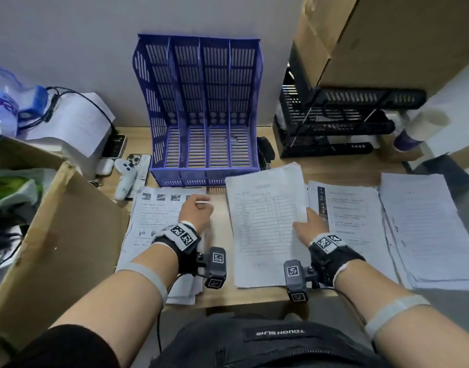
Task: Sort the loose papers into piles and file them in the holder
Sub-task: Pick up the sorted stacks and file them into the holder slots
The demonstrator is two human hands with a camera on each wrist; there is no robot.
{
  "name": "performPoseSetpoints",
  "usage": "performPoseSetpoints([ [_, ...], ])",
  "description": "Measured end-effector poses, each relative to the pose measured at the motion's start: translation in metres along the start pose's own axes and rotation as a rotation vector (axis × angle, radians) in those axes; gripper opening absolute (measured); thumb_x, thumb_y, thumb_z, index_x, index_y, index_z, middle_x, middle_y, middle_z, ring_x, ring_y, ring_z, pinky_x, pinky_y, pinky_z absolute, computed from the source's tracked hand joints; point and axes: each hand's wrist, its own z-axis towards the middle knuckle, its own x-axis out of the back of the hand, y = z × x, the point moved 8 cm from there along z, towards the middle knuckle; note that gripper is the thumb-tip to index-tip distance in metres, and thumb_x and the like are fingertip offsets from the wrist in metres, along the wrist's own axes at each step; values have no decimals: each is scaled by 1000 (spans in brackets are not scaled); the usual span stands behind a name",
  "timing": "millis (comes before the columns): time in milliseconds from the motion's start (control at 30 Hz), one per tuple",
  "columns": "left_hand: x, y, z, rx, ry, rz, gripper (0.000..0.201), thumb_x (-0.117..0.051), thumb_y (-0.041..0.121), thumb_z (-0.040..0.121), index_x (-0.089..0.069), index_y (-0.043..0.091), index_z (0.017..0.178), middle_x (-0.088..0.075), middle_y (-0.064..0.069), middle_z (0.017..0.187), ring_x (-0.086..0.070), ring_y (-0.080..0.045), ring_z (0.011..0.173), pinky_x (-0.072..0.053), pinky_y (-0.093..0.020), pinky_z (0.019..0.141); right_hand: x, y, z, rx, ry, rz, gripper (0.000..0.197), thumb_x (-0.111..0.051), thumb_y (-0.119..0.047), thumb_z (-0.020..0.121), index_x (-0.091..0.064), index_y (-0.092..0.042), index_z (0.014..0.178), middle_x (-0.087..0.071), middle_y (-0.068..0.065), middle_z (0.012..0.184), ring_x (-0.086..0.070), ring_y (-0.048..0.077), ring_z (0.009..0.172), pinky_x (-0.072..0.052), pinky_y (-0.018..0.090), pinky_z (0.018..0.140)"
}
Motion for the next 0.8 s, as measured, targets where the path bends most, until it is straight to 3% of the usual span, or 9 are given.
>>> performPoseSetpoints([
  [67,36,-18,-2,24,170,172,25,-60,5,86,-62,15,109,-62,-10,104,-61,-29,95,-45,-28,79,-1,14,2,-122,133,-53,45,-57,-13,87,-44,-11,130,-50,15,133,-52,34,118,-45,36,95],
  [167,87,-55,-3,129,337,372,46,-60,13,79,-57,23,124,-53,-13,131,-53,-34,120,-47,-43,96,-14,-8,-5,1,273,-109,46,-62,-17,82,-46,-15,124,-43,14,132,-44,34,122,-42,45,100],
  [233,111,-78,-7,215,368,409,62,-58,18,74,-46,28,134,-44,-12,144,-43,-34,131,-39,-50,108,-51,-35,-8,126,101,-20,28,-58,-13,85,-56,-19,112,-54,9,123,-55,28,110,-47,40,96],
  [300,125,-92,-13,274,378,444,72,-60,16,77,-36,23,144,-39,-15,147,-39,-37,134,-35,-48,111,-103,-57,-20,123,-226,168,21,-55,-12,88,-61,-21,106,-66,7,110,-64,24,93,-54,41,89],
  [400,133,-100,-18,333,334,473,80,-62,18,74,-28,17,147,-48,-19,140,-48,-42,125,-43,-48,105,-166,-77,-49,-45,-563,347,45,-60,-14,88,-50,-14,132,-64,18,111,-64,29,96,-54,40,89],
  [500,137,-117,-19,434,280,540,80,-69,32,70,-39,9,141,-47,-19,141,-46,-41,127,-44,-48,105,-192,-83,-55,-70,-555,286,60,-65,-20,80,-44,-2,133,-53,28,132,-54,43,122,-47,59,98],
  [600,134,-126,-26,483,190,584,77,-67,36,73,-41,11,140,-41,-19,140,-43,-39,130,-41,-47,108,-205,-85,-46,-17,-544,175,48,-68,-37,69,-58,-11,109,-64,13,106,-61,31,93,-49,40,91],
  [733,130,-128,-27,441,178,613,72,-69,34,75,-43,12,138,-35,-18,138,-36,-38,129,-39,-44,108,-200,-89,-44,-18,-538,92,21,-62,-22,86,-65,-6,98,-66,9,89,-60,27,81,-49,32,69],
  [800,127,-129,-28,431,165,569,68,-70,36,73,-45,16,132,-35,-15,135,-38,-37,126,-42,-44,104,-198,-88,-45,-20,-538,32,24,-60,-19,86,-66,-3,103,-67,11,92,-61,29,83,-49,33,69],
])
